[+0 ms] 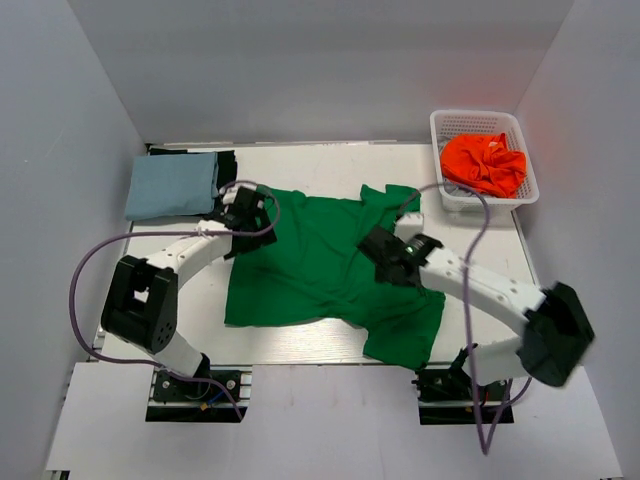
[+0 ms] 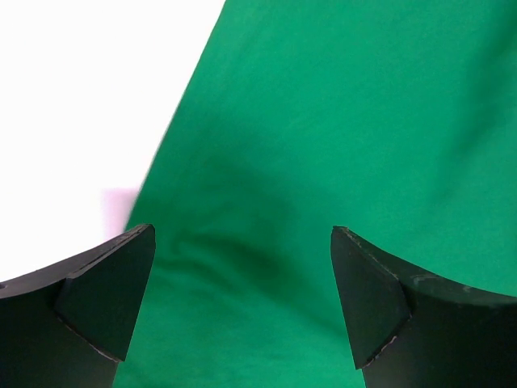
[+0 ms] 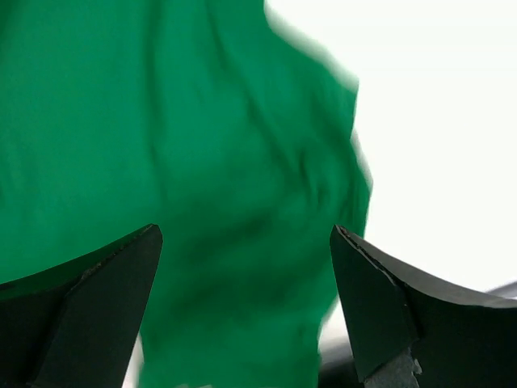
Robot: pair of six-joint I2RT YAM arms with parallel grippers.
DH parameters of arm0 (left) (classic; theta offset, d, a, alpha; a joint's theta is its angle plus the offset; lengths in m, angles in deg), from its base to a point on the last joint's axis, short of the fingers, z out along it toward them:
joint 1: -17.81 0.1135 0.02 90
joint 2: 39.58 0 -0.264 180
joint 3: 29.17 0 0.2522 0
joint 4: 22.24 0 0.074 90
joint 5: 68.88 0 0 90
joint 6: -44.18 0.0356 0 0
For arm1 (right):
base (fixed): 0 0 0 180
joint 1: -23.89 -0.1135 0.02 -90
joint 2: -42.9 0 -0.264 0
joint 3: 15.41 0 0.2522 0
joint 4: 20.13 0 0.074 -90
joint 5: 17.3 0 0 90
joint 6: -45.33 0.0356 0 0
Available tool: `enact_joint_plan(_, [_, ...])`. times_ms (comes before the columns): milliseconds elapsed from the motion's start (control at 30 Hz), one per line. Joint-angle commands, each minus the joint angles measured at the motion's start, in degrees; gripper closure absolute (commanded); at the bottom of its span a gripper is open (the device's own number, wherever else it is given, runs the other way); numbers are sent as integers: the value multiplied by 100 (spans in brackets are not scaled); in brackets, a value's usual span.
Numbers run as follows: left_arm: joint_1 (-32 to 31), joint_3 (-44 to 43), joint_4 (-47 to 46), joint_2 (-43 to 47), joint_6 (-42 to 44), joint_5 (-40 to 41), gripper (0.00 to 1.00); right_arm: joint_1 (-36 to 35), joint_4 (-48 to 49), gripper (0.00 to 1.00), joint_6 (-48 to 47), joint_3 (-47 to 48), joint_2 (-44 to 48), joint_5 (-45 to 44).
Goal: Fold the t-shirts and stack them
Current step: Flatten out the tshirt
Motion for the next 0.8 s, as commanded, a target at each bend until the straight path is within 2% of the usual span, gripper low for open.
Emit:
enact_joint_plan(0, [35,-852,-157,24,239,21,0,260,729,10,-626,1054,-821,-2108])
enact_joint_plan(100, [35,-1345,-420,-387,503,-147,0,664,1369,10,-1460,1618,-1692,-1731])
enact_joint_plan(133, [35,-1469,-422,-528,504,-208,0,813,2014,10,-1663,1760,-1937,-1572])
enact_joint_plan(167, [35,-1740,-422,-869,582,-209,0,989,2308,10,-2274,1752,-2113,-996])
enact_joint_plan(233, [35,-2031,-422,-1240,653,-262,0,1296,2890,10,-2551,1935,-2455,-501])
enact_joint_plan(433, [35,-3138,-343,-2480,732,-666,0,1737,2707,10,-2843,2796,-3608,-32])
enact_joint_plan(600, [35,-3272,-228,-2999,732,-719,0,2193,2496,10,-2492,3026,-4065,-6])
enact_joint_plan(767, [35,-3114,-45,-3114,609,-289,0,2624,2039,11,-2069,2869,-4057,-93])
